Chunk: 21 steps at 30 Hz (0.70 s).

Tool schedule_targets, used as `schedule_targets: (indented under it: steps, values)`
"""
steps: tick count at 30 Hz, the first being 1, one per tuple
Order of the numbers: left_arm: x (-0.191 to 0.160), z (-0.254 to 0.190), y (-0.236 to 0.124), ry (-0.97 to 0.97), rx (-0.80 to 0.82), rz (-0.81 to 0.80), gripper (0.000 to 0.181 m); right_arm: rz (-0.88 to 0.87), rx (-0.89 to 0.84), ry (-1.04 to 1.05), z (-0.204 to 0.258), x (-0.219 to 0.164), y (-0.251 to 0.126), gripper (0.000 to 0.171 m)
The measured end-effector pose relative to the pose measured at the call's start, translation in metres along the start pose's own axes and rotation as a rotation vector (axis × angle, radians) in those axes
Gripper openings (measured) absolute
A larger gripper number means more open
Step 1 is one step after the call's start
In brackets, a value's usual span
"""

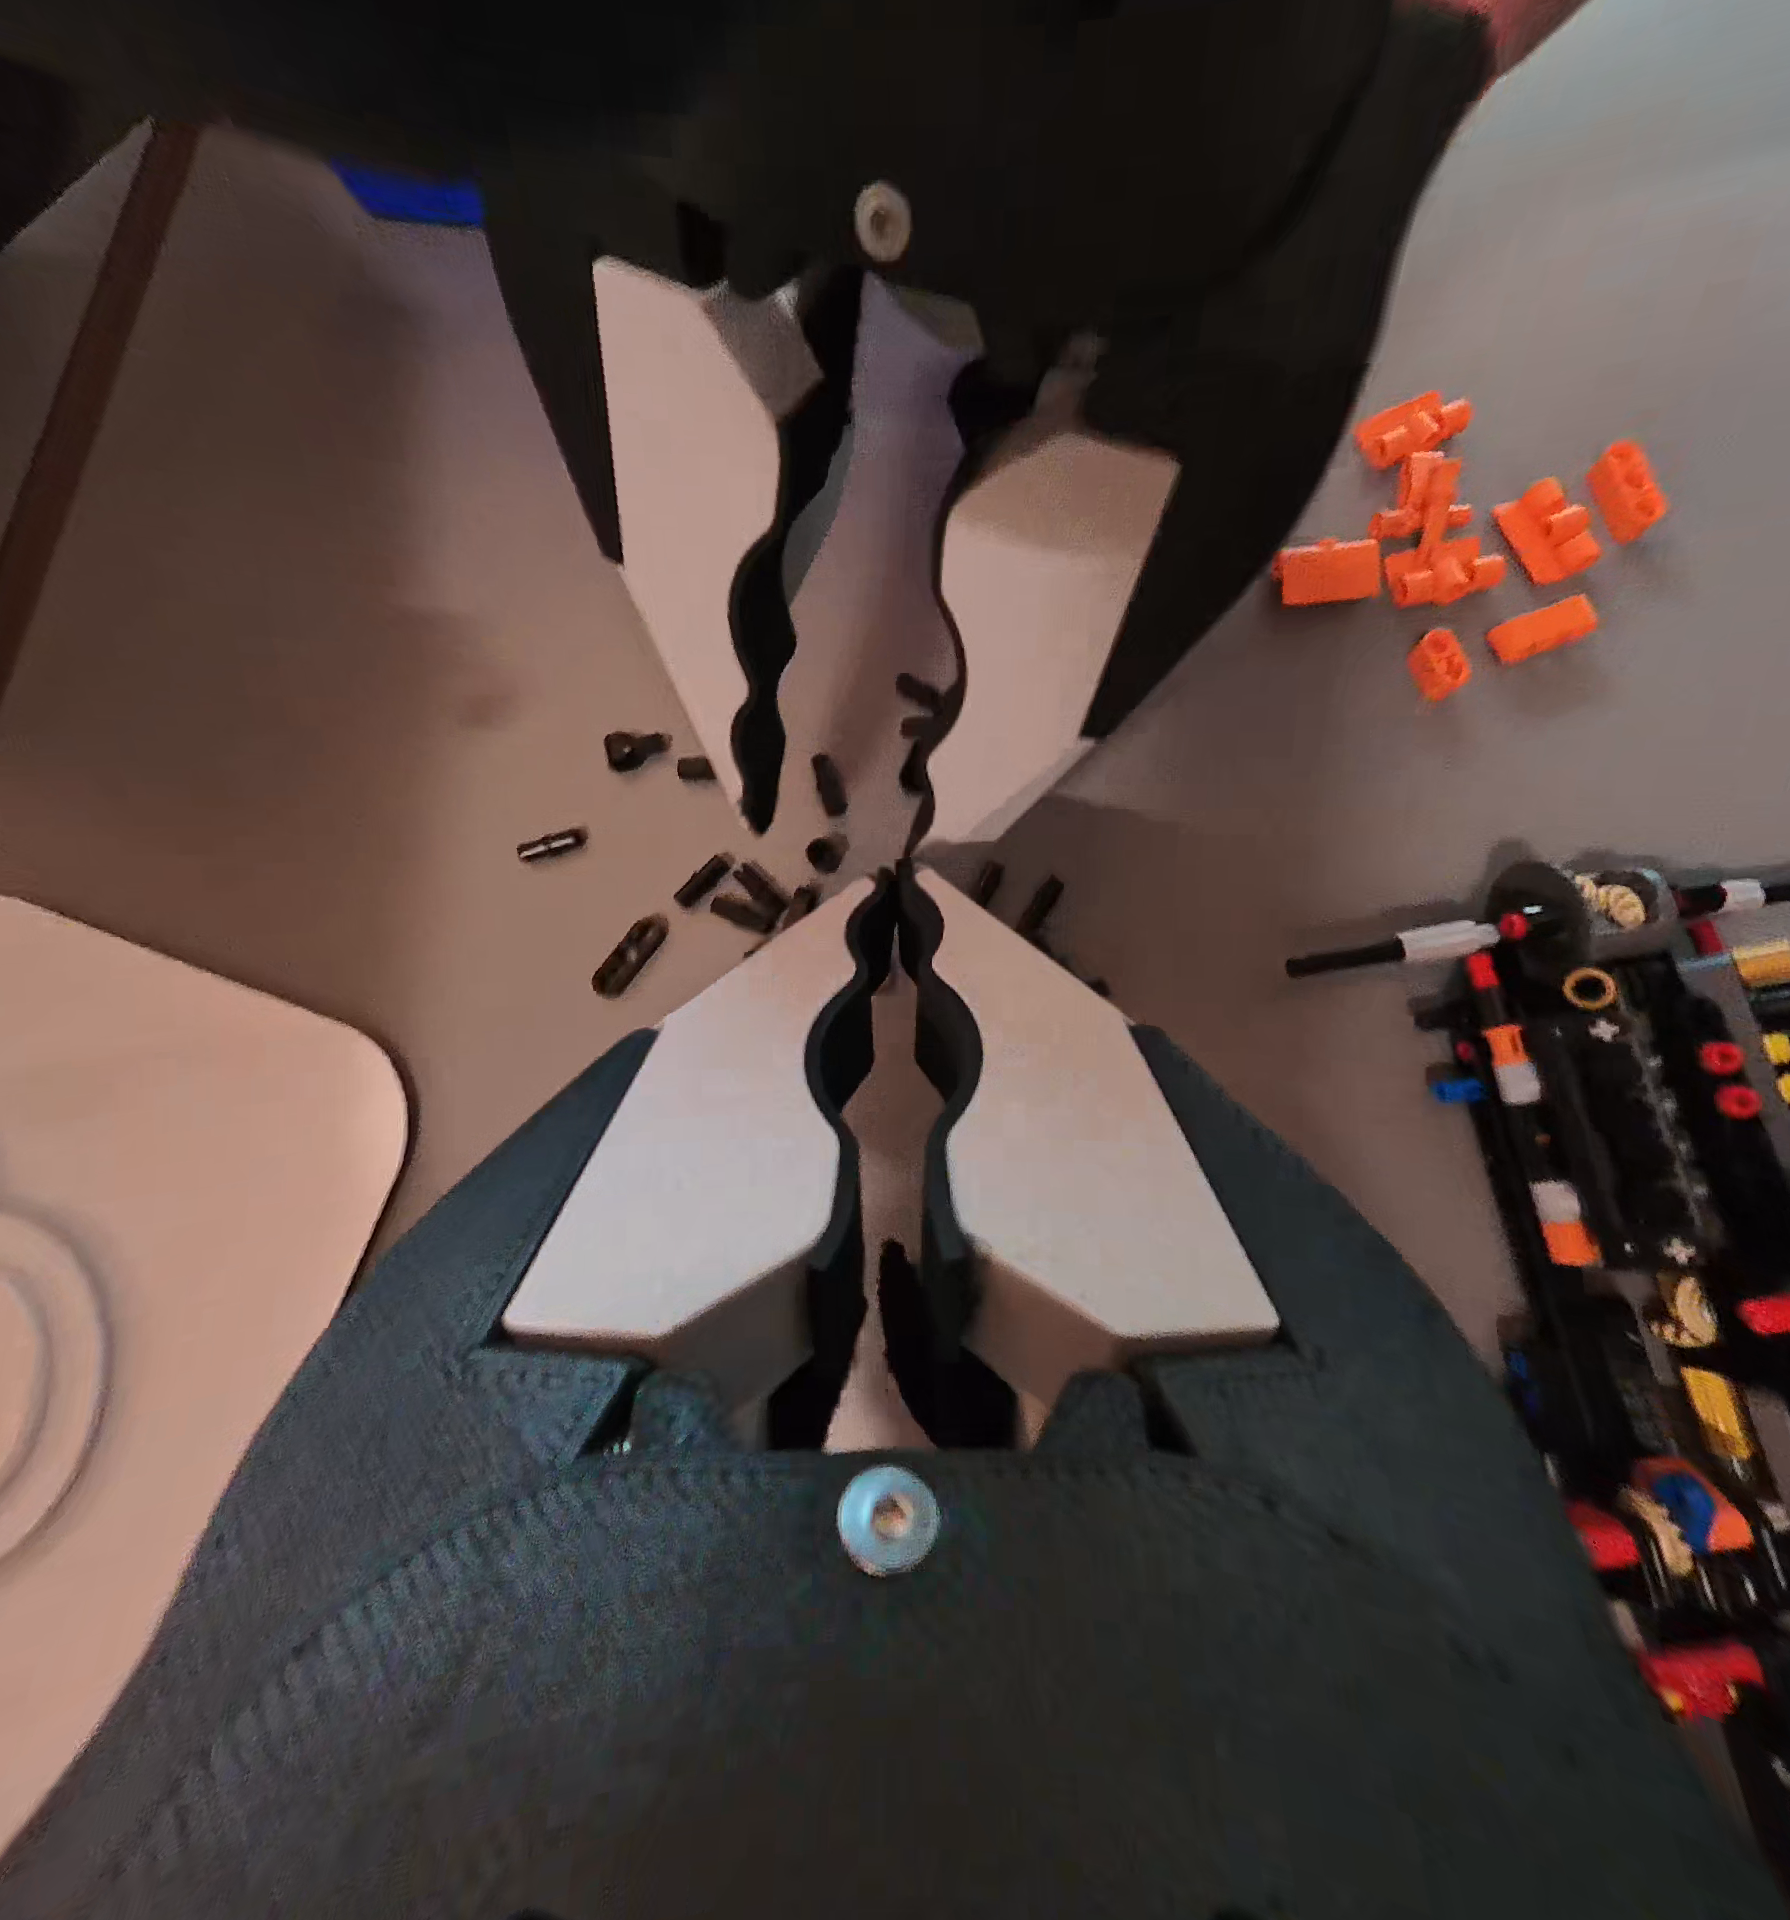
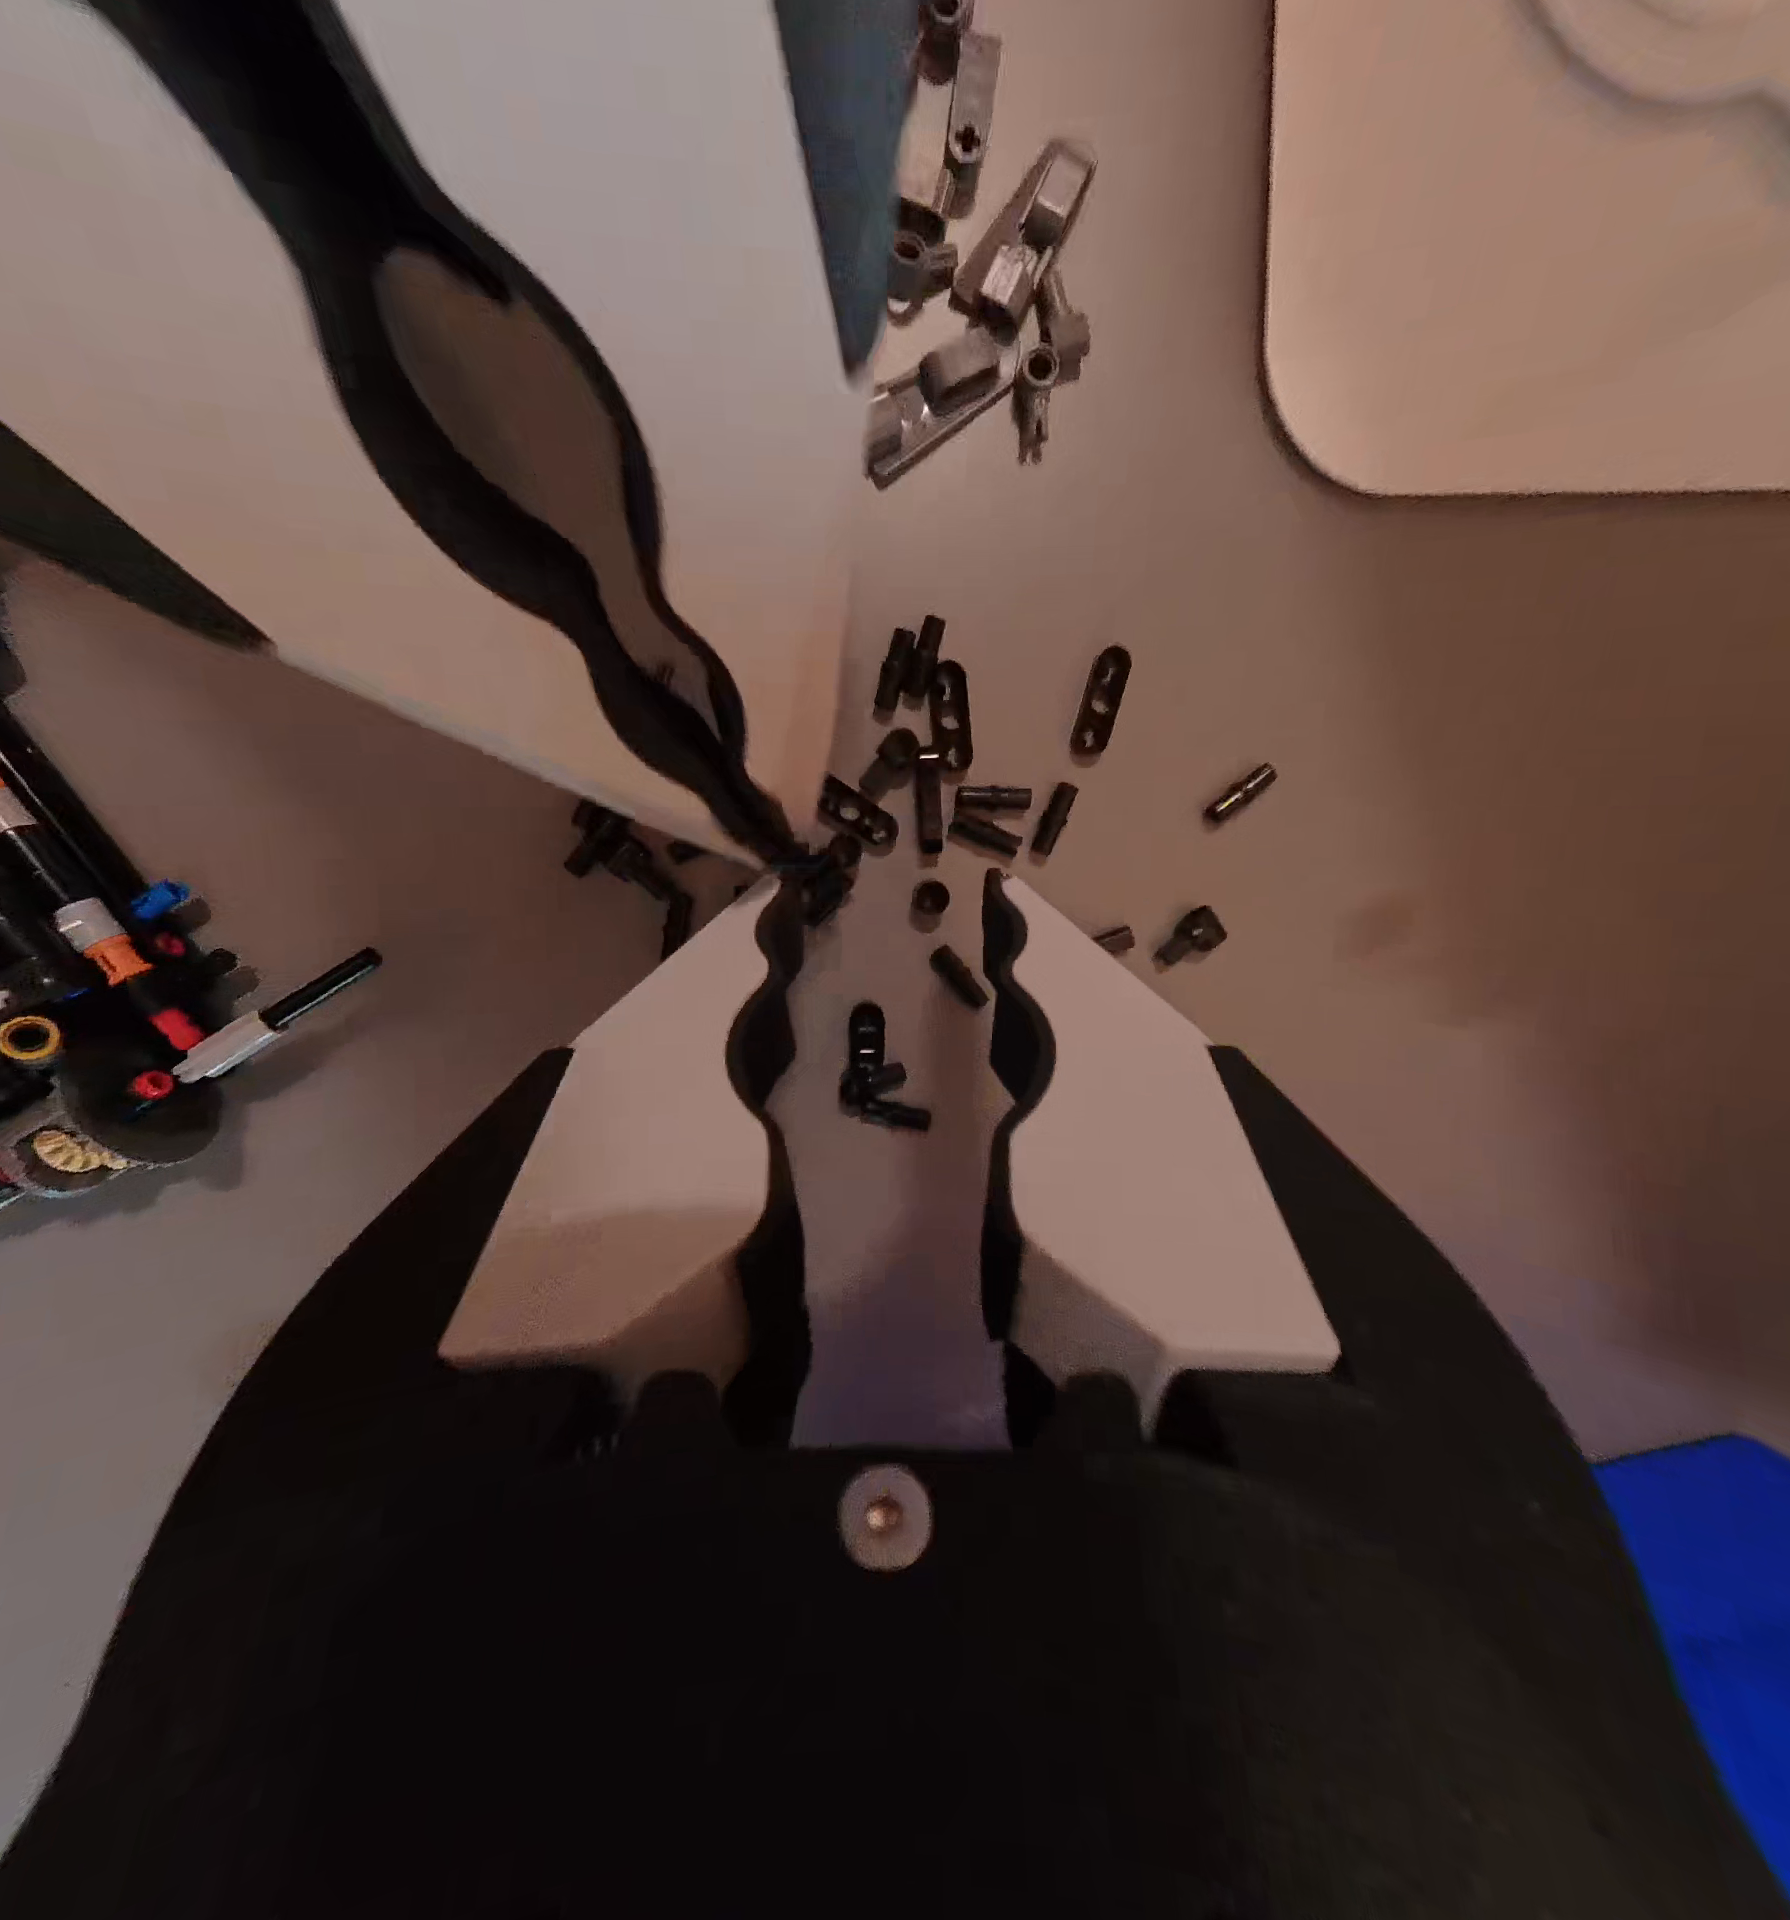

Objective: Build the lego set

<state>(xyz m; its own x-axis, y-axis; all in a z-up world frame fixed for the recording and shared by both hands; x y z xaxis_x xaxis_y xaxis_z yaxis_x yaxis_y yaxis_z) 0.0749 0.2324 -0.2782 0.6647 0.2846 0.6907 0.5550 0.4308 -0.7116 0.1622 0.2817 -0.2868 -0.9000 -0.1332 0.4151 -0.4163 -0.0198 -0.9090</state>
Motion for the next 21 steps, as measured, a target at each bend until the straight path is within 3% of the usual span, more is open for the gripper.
schedule_targets:
  steps: [7,11,16,21]
  values:
    - [-0.003,0.01,0.015,-0.009,-0.013,0.016,0.0,-0.064,-0.066,-0.093,0.004,-0.003,-0.008,0.029]
    - [-0.008,0.014,-0.001,-0.02,0.028,0.027,0.0,-0.09,-0.063,-0.102,0.006,0.005,-0.018,0.029]
    - [-0.034,0.011,-0.082,-0.036,0.179,0.066,0.0,-0.16,0.031,-0.206,0.034,0.047,-0.021,0.026]
    - [-0.102,-0.005,-0.187,-0.141,0.412,0.15,0.0,-0.214,0.188,-0.337,0.069,0.114,0.003,0.026]
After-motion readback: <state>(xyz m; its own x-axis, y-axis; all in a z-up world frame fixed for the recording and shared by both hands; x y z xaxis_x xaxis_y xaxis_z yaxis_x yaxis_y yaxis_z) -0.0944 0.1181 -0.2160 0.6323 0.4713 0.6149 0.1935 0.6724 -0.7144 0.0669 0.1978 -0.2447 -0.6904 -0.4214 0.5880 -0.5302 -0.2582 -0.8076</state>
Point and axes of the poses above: each gripper's, where its closed fingertips meet, y out along the fingers, x out of its top, z = x × y across the jaws, the point moved 9 cm from there along -y, back along the fingers, and after that the axes turned 3 degrees about x, right-handed, at the moved point
